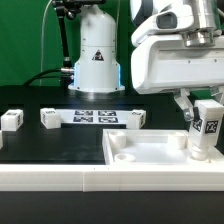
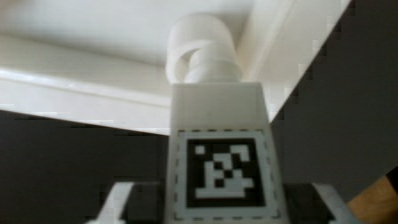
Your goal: Assemble one leg
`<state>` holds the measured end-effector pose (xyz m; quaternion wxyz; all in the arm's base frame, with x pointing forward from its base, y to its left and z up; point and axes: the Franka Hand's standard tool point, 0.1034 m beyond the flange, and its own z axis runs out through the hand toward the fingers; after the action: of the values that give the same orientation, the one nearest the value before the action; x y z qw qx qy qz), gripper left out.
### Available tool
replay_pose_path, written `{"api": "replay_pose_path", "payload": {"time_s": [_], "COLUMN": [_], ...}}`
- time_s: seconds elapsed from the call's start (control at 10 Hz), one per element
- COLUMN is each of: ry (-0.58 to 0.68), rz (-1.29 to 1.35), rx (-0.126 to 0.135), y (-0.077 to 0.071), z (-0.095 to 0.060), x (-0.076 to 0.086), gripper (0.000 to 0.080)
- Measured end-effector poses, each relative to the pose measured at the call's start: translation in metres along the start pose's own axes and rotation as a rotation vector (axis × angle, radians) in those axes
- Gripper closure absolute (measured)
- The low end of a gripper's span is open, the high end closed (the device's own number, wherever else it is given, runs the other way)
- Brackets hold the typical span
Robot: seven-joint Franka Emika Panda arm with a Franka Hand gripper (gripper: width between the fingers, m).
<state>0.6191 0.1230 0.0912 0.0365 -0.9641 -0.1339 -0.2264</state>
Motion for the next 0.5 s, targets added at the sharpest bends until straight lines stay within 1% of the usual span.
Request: {"api": "replay_pose_path", "payload": {"time_s": [0.2, 0.4, 0.5], "ry": [0.015, 0.004, 0.013], "rz": [0.001, 0.007, 0.008], "rx": [-0.003, -0.005, -0.007], "y": [0.002, 0.005, 0.006], "z": [0.002, 0.010, 0.012], "x": [0.000, -0.008, -0.009], "gripper": [0.0508, 0.0508, 0.0508]}}
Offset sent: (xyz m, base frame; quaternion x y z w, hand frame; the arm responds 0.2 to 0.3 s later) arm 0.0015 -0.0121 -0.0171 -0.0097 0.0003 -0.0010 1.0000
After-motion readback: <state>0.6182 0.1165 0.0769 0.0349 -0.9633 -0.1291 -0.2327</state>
